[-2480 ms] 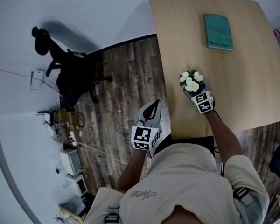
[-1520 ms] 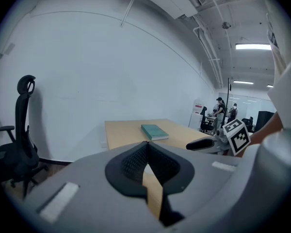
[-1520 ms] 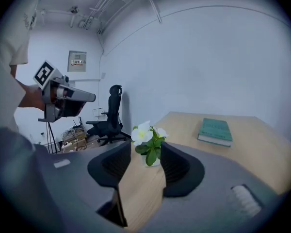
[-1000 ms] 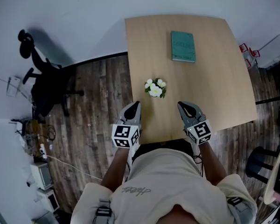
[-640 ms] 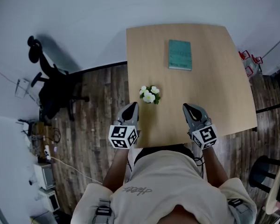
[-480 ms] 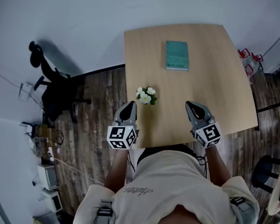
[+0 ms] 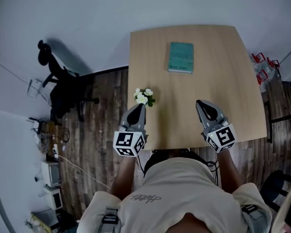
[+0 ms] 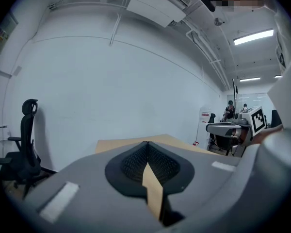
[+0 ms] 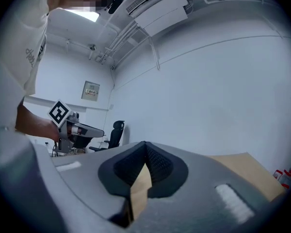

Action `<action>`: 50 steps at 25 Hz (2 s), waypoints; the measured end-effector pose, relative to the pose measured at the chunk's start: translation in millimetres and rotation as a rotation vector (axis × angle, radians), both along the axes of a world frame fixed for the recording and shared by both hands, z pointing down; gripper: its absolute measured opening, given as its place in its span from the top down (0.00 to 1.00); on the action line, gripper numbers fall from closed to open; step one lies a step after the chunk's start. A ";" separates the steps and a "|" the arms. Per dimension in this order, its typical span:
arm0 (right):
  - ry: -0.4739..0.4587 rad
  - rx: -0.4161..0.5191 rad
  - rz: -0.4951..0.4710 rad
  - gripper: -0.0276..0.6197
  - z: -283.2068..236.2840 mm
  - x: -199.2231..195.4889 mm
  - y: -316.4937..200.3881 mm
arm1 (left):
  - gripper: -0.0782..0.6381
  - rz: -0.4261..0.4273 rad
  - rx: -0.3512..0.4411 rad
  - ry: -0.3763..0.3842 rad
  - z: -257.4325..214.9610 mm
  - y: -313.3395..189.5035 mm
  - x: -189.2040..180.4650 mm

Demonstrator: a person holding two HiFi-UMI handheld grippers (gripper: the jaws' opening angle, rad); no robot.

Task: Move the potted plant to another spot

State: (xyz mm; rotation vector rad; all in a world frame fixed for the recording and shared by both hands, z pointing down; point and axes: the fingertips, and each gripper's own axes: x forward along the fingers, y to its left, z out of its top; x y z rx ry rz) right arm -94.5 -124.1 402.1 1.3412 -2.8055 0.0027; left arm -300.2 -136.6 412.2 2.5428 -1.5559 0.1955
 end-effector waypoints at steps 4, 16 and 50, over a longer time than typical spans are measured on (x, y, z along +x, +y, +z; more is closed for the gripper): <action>-0.013 0.003 -0.014 0.95 -7.9 16.6 -0.4 | 0.87 -0.024 0.011 -0.002 -7.6 4.3 18.2; -0.057 0.050 0.028 0.95 -33.6 30.9 3.7 | 0.87 0.005 0.041 -0.023 -21.5 15.3 26.9; -0.014 0.027 0.061 0.95 -27.5 -1.0 10.1 | 0.87 0.023 0.024 0.024 -4.1 25.1 -8.7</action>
